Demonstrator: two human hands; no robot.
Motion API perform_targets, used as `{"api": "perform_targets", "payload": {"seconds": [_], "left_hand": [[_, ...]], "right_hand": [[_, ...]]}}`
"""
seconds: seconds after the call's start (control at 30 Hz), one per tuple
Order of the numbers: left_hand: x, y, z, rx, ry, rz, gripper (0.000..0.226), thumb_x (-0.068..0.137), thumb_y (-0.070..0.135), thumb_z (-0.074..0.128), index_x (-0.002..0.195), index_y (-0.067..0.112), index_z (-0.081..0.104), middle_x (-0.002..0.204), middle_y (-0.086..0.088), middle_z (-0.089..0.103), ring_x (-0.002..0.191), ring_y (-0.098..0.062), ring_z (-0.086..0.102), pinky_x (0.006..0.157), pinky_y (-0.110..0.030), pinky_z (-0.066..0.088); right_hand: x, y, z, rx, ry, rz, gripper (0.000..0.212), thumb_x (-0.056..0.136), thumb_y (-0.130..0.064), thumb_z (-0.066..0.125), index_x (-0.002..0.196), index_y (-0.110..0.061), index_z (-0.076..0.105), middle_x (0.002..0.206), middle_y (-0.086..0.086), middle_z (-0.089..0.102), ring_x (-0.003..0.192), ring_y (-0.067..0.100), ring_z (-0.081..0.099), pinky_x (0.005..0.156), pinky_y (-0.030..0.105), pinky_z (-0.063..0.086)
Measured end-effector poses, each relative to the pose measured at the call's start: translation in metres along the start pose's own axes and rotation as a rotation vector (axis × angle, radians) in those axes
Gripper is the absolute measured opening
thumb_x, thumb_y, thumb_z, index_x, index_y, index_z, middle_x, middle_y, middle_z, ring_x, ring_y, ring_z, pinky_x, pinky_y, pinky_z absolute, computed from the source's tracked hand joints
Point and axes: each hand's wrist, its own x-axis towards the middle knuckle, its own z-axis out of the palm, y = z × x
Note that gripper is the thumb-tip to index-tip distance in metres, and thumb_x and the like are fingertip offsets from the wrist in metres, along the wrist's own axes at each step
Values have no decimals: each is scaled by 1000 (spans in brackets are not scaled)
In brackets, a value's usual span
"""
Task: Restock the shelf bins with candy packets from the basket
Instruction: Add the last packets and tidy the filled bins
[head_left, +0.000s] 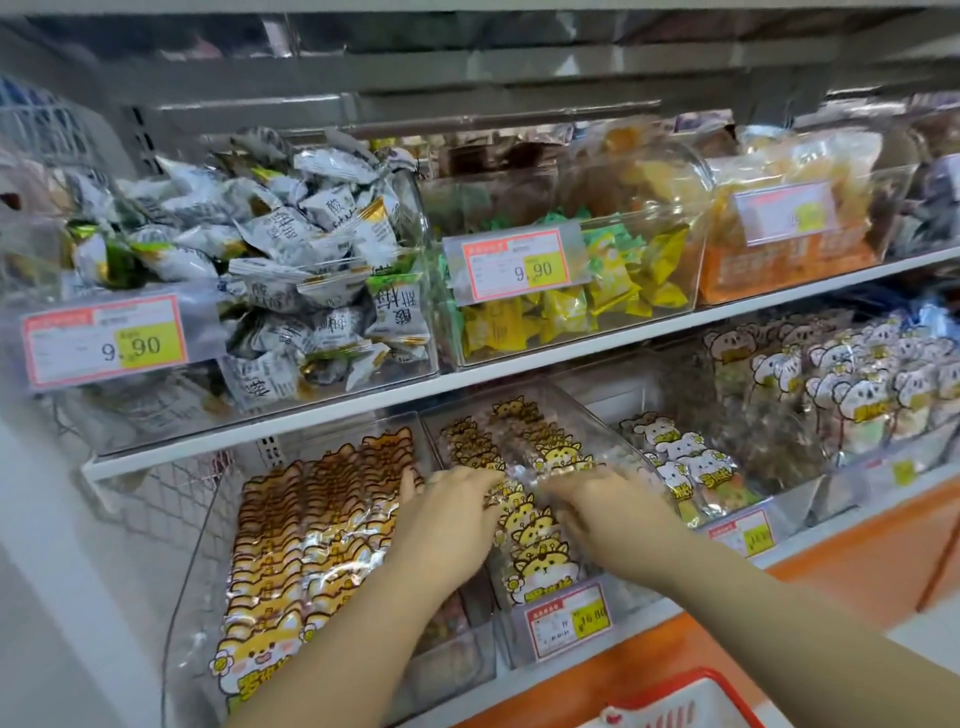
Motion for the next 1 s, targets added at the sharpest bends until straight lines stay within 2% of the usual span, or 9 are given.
{"api": "perform_targets", "payload": {"seconds": [0.1, 0.2, 0.27, 0.43, 0.6, 0.7, 0.8, 0.9, 1.0], "left_hand": [[17, 6, 6, 42, -142, -41, 39, 101, 33, 53, 139, 42, 51, 139, 8, 57, 138, -19, 42, 121, -59, 4], [25, 9, 9, 91, -117, -27, 15, 95, 18, 60, 97, 31, 66, 105, 9, 69, 117, -19, 58, 122, -57, 4], [26, 11, 9, 205, -104, 14, 19, 90, 8, 59, 83, 25, 65, 92, 7, 69, 105, -20, 62, 122, -54, 6], [25, 8, 14, 349, -64, 107, 26, 86, 3, 57, 99, 20, 72, 99, 4, 71, 104, -20, 61, 123, -51, 7], [32, 8, 11, 299, -169, 51, 19, 91, 10, 60, 100, 23, 71, 99, 4, 71, 106, -21, 62, 121, -56, 11], [28, 9, 4, 146, -224, -9, 19, 99, 26, 55, 112, 31, 67, 115, 5, 67, 119, -20, 56, 120, -60, 9], [14, 24, 5, 45, -120, -6, 44, 104, 36, 42, 147, 34, 39, 153, 6, 40, 140, -18, 41, 122, -59, 2], [9, 46, 18, 116, -136, 32, 60, 105, 45, 26, 160, 22, 11, 167, 1, 10, 153, -19, 14, 121, -59, -5], [12, 50, 31, 189, -188, 1, 64, 105, 45, 16, 160, 13, 2, 168, -1, 2, 154, -18, 4, 120, -60, -8]], "right_hand": [[12, 4, 14, -36, -39, -29, 27, 100, -24, 43, 112, -30, 67, 107, -3, 71, 102, 21, 63, 98, 40, 45], [23, 7, 14, -95, -73, -29, 25, 101, -35, 50, 116, -40, 69, 111, -8, 72, 110, 20, 54, 103, 40, 38], [29, 3, 17, -101, -117, -40, 23, 99, -34, 55, 115, -40, 71, 113, -9, 71, 114, 19, 50, 102, 39, 37], [32, -1, 30, 65, -122, -45, 16, 93, -25, 64, 102, -31, 76, 100, -9, 75, 97, 13, 67, 100, 33, 47], [27, 1, 34, 131, -108, -79, 14, 93, -30, 65, 102, -30, 76, 96, -11, 76, 92, 11, 68, 100, 34, 46], [23, 11, 18, 268, -3, -58, 19, 97, -32, 60, 108, -30, 74, 100, -11, 75, 90, 9, 63, 95, 36, 48], [18, 29, 11, 242, 195, -14, 31, 102, -26, 49, 128, -25, 66, 124, -7, 68, 114, 16, 58, 101, 35, 44], [25, 32, 23, 144, 28, -59, 40, 104, -26, 40, 143, -22, 50, 144, -3, 54, 132, 19, 47, 113, 37, 32], [33, 35, 32, 36, -83, -64, 50, 103, -36, 26, 150, -25, 40, 154, -7, 41, 143, 13, 32, 121, 37, 15]]}}
